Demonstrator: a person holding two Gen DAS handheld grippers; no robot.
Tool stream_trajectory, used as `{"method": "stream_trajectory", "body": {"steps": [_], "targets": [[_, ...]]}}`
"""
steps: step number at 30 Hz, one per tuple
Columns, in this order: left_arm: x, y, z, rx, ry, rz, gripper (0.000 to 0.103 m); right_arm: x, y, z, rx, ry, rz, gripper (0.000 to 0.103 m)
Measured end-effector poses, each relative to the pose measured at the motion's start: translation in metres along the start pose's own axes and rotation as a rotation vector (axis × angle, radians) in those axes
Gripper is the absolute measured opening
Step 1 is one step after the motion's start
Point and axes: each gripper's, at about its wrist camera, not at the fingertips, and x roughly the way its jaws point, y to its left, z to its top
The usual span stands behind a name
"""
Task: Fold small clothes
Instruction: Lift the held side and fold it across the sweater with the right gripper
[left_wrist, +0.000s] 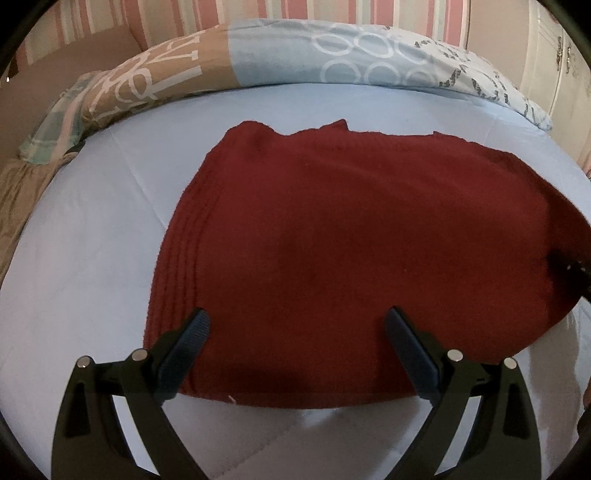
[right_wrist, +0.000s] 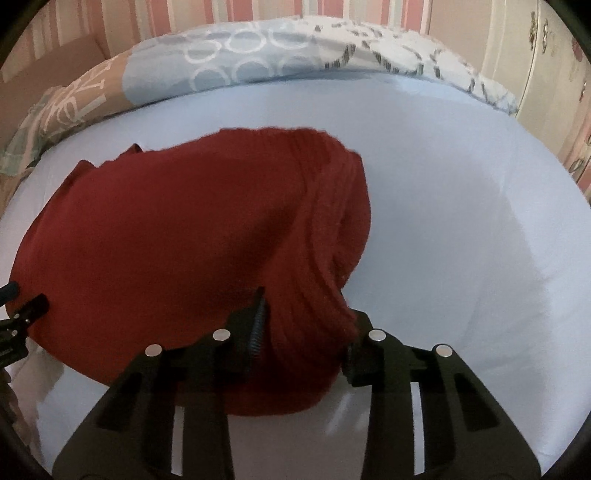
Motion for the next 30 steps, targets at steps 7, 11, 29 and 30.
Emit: {"method": "stream_trajectory", "body": {"steps": [7, 11, 29, 30], "targets": [[0.004, -0.002, 0.001, 0.021, 0.005, 0.014, 0.096, -0.018, 0.023, 0.007, -0.112, -0.053, -0.086, 0.025], [0.006, -0.002, 0.001, 0.012, 0.013, 0.012, 0.096, -0.022, 0.03, 0.011, -0.132, -0.054, -0.075, 0.016], [0.007, -0.002, 0.0, 0.031, 0.016, 0.015, 0.096, 0.021, -0.064, -0.02, 0.317, 0.201, 0.205, 0.078], [0.007, -0.002, 0.001, 0.034, 0.017, 0.016, 0.096, 0.022, -0.061, -0.018, 0.321, 0.179, 0.217, 0.076]]}}
